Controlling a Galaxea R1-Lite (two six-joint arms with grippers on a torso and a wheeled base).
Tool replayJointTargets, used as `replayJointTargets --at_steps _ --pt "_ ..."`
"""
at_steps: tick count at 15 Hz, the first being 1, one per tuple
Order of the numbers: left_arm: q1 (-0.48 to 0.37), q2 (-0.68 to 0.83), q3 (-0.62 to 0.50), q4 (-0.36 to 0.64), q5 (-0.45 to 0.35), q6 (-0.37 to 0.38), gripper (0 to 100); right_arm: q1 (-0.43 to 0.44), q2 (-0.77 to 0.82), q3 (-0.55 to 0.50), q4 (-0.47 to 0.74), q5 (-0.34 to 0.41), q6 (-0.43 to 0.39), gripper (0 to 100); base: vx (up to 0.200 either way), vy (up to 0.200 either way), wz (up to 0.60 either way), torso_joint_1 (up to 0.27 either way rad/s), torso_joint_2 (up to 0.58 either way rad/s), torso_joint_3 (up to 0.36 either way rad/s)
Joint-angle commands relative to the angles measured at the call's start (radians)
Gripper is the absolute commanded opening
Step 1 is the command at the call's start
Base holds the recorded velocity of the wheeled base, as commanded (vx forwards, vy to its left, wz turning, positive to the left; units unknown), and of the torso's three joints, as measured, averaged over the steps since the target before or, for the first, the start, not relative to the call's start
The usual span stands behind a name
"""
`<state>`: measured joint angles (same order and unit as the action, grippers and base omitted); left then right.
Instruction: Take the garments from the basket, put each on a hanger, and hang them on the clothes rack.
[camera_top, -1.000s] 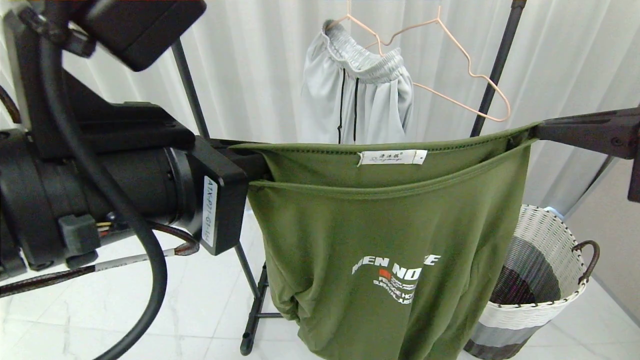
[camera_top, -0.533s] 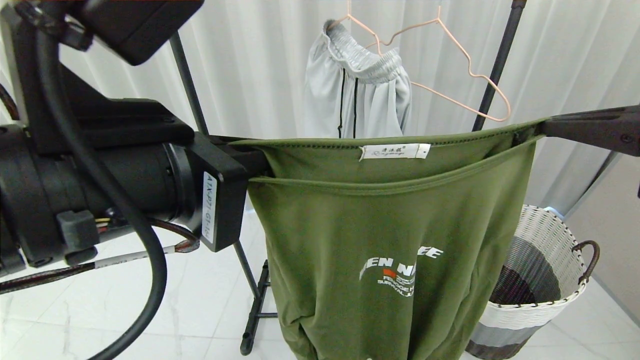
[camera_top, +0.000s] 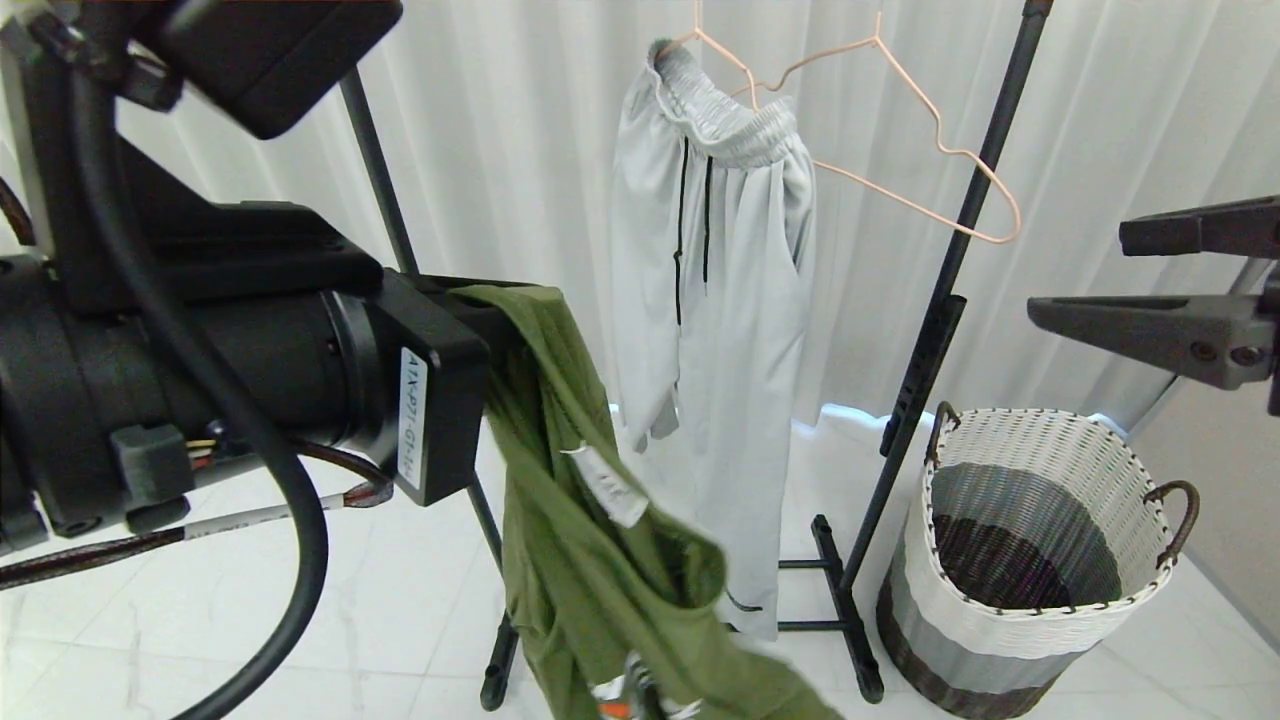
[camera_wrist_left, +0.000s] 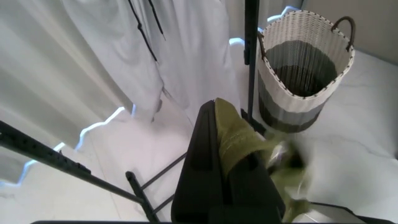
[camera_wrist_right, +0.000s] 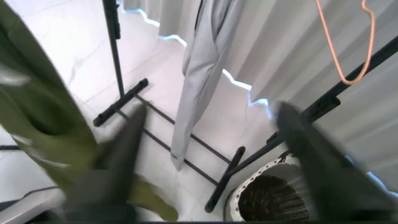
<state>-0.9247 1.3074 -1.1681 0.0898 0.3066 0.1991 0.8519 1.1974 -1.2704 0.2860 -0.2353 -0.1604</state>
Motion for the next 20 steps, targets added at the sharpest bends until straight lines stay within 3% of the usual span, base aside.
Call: replayJointTargets --at_steps 1,3,5,10,13,17,20 --pt "0.017 -0.008 0.013 0.001 0.002 0.0 0 -0.001 -0.007 0.011 0.001 -0.001 -0.001 100 0.0 0.0 0.0 0.0 0.0 0.0" --pt "0.035 -0.016 0.025 0.001 0.005 0.002 0 -0.011 -0.015 0.023 0.018 -0.027 -0.001 100 0.0 0.0 0.0 0.0 0.0 0.0" --pt "0.063 -0.042 0.059 0.001 0.005 0.028 0 -0.093 -0.024 0.028 0.133 -0.148 -0.001 100 0.0 0.0 0.0 0.0 0.0 0.0" --pt "0.107 -0.083 0.108 0.001 0.006 0.037 0 -0.251 -0.068 0.16 0.156 -0.171 -0.011 100 0.0 0.0 0.0 0.0 0.0 0.0" --pt "0.142 -0.123 0.171 0.001 0.005 0.095 0 -0.255 -0.099 0.22 0.139 -0.171 0.01 100 0.0 0.0 0.0 0.0 0.0 0.0" --pt "0.162 -0.145 0.206 0.001 0.005 0.126 0 -0.254 -0.098 0.253 0.009 -0.137 0.205 100 0.0 0.0 0.0 0.0 0.0 0.0" --pt "0.165 -0.146 0.206 -0.001 0.005 0.125 0 -0.255 -0.101 0.263 0.009 -0.139 0.234 100 0.0 0.0 0.0 0.103 -0.27 -0.172"
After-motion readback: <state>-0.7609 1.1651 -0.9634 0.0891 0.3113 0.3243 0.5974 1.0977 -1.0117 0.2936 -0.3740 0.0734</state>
